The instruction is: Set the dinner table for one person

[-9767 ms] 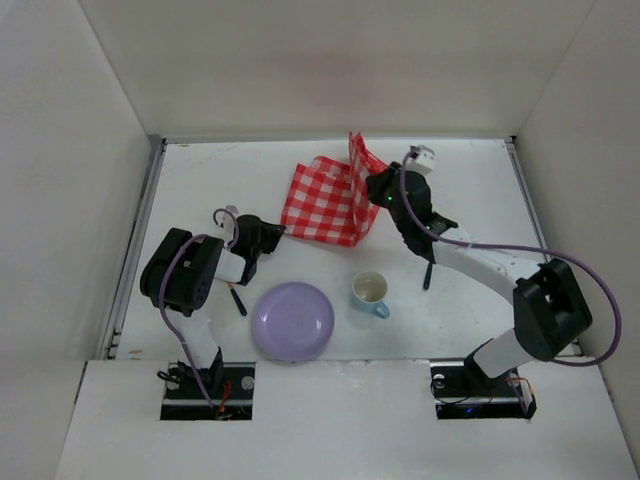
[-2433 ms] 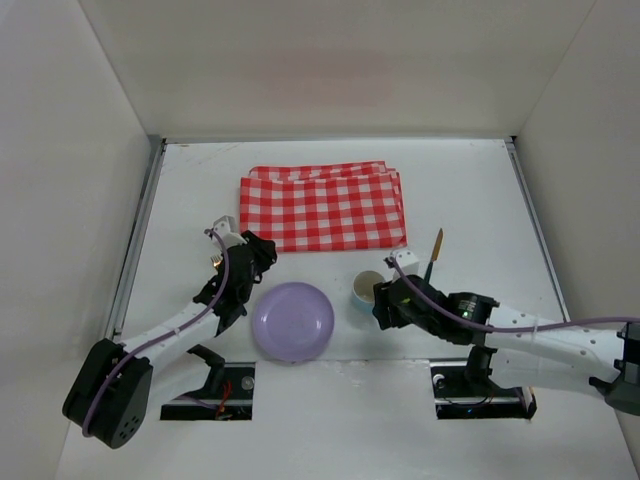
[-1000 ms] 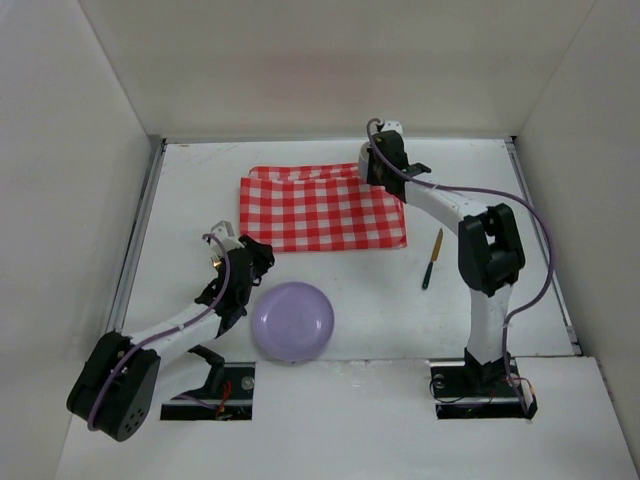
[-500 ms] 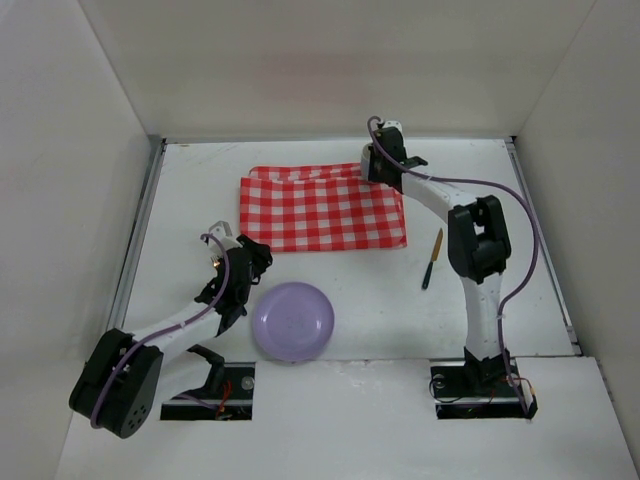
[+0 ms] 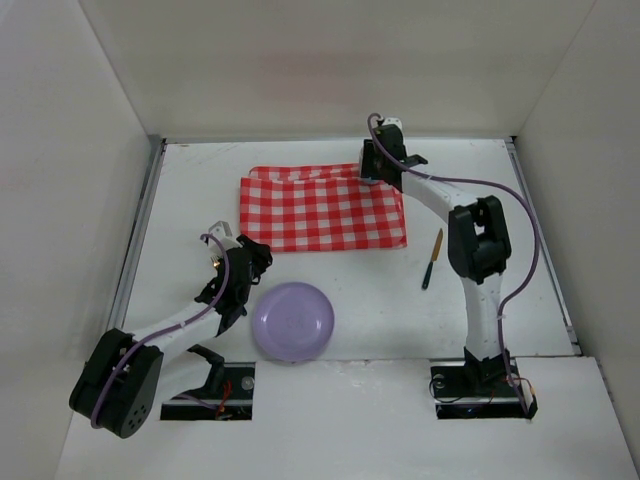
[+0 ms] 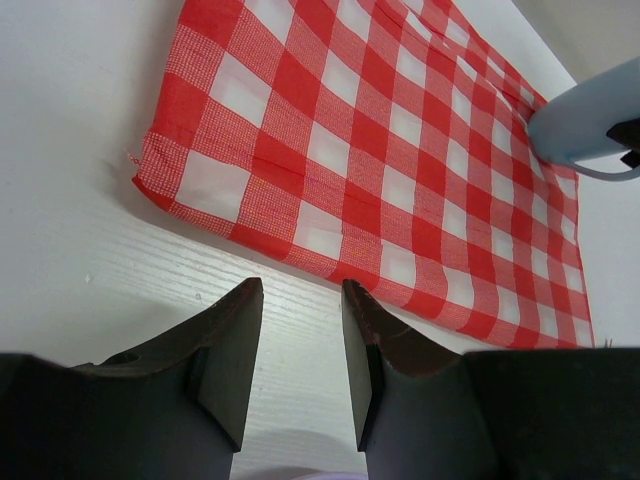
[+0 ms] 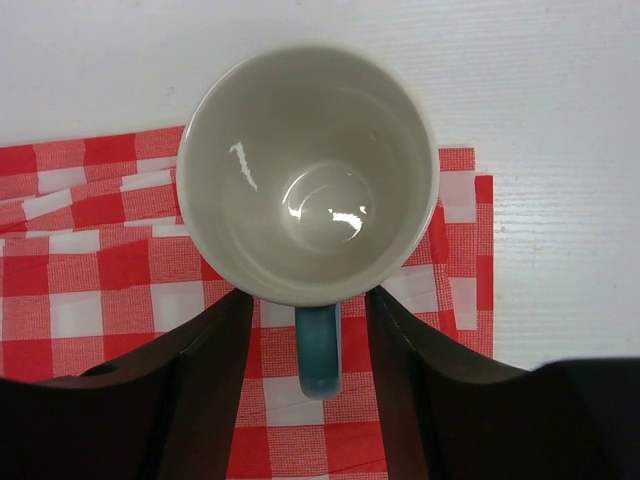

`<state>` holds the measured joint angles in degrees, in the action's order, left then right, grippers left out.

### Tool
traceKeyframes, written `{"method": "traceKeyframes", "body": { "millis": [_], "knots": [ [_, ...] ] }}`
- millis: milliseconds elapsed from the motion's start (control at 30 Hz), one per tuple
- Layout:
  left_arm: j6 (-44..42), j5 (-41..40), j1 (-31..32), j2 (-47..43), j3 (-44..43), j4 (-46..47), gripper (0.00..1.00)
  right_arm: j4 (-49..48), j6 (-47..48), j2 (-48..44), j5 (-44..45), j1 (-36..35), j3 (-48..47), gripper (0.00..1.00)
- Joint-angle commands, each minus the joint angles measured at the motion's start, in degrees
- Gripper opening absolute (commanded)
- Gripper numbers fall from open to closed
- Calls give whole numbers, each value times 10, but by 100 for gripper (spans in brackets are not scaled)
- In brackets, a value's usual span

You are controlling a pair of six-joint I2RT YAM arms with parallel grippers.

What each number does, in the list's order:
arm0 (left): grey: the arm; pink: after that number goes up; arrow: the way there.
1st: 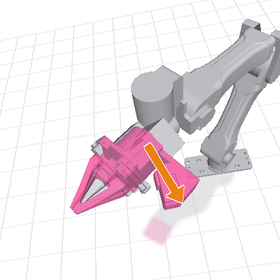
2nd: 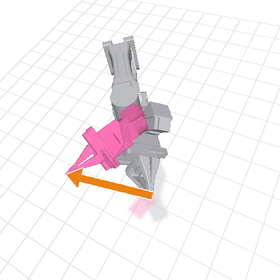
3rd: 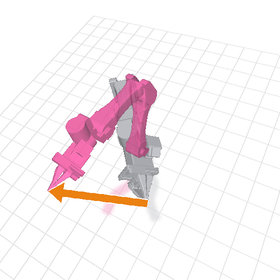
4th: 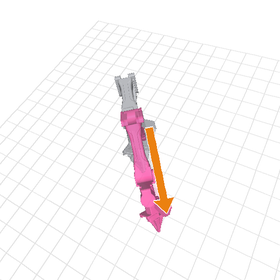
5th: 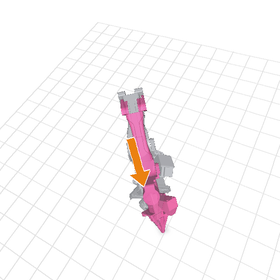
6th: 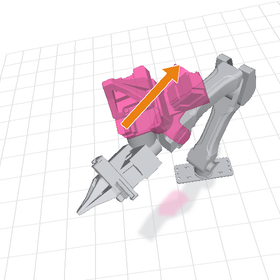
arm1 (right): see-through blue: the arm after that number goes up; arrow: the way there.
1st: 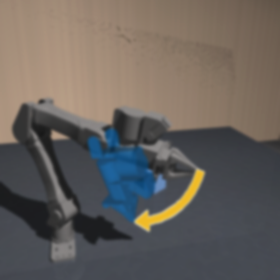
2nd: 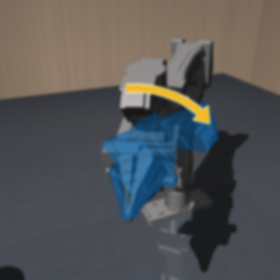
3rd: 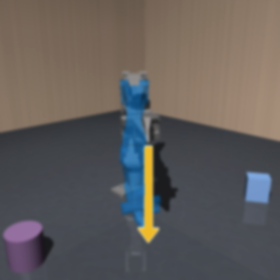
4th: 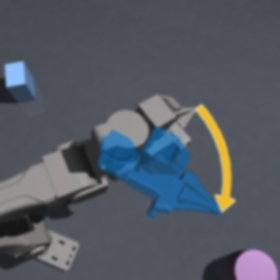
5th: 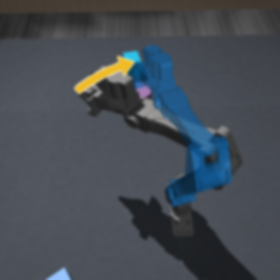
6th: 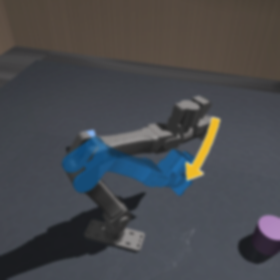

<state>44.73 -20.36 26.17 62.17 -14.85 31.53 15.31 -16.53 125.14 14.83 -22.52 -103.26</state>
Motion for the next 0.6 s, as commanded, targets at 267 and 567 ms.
{"method": "traceKeyframes", "body": {
  "millis": [267,567],
  "knots": [
    [1,-9,-6,-20,5,26,35,-41,3,-213,36,-4,118,73],
    [3,-6,-13,-6,-4,20,34,-125,-79,-423,24,-100,455,25]
  ]
}}
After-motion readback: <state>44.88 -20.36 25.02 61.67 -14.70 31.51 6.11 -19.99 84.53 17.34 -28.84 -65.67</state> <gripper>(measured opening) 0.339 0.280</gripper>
